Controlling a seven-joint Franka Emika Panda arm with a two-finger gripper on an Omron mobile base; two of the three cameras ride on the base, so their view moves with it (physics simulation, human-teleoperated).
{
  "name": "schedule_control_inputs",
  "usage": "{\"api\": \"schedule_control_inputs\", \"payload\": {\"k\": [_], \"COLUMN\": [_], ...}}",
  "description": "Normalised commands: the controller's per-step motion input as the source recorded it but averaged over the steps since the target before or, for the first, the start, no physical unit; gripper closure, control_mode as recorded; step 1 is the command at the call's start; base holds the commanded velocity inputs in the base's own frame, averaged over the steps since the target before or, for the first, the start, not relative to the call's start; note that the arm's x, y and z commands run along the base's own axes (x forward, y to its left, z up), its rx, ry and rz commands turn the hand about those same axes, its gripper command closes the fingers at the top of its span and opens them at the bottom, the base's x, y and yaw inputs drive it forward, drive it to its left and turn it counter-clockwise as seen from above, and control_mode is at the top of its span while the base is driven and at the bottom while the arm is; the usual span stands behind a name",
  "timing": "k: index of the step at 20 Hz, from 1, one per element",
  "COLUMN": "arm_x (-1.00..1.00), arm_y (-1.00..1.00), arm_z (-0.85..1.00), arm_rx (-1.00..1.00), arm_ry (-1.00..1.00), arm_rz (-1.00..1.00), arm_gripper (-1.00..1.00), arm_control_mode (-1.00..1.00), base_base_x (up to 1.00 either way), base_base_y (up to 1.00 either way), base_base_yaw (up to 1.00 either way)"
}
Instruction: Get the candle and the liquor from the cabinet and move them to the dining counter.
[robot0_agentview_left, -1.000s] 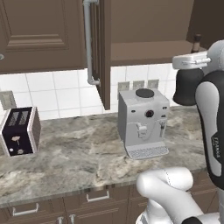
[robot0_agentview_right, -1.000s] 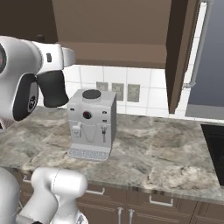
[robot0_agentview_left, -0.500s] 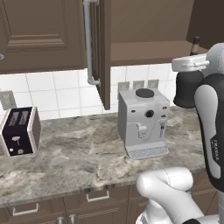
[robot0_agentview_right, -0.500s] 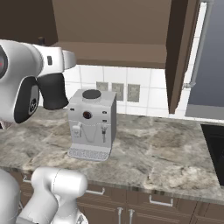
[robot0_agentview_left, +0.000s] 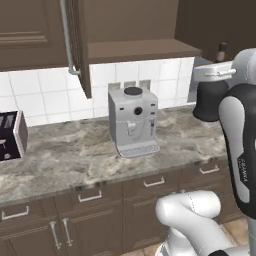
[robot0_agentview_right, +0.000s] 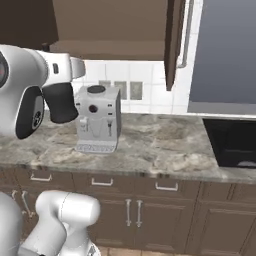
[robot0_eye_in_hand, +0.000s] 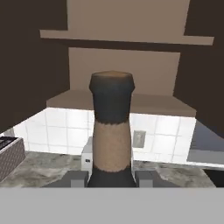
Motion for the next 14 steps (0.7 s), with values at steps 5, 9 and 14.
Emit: {"api": "schedule_control_inputs", "payload": {"k": [5, 9, 14], "arm_x": [0.0, 0.0, 0.0], "arm_y": [0.0, 0.0, 0.0], "arm_z": [0.0, 0.0, 0.0], "arm_rx": [0.0, 0.0, 0.0], "arm_ry": [0.0, 0.0, 0.0], "arm_rz": [0.0, 0.0, 0.0], "arm_gripper": [1.0, 1.0, 1.0], "arm_control_mode": [1.0, 1.0, 1.0], "base_base_x": [-0.91, -0.41, -0.13], "base_base_y": [-0.37, -0.09, 0.0], "base_base_yaw": [-0.6, -0.86, -0.97]}}
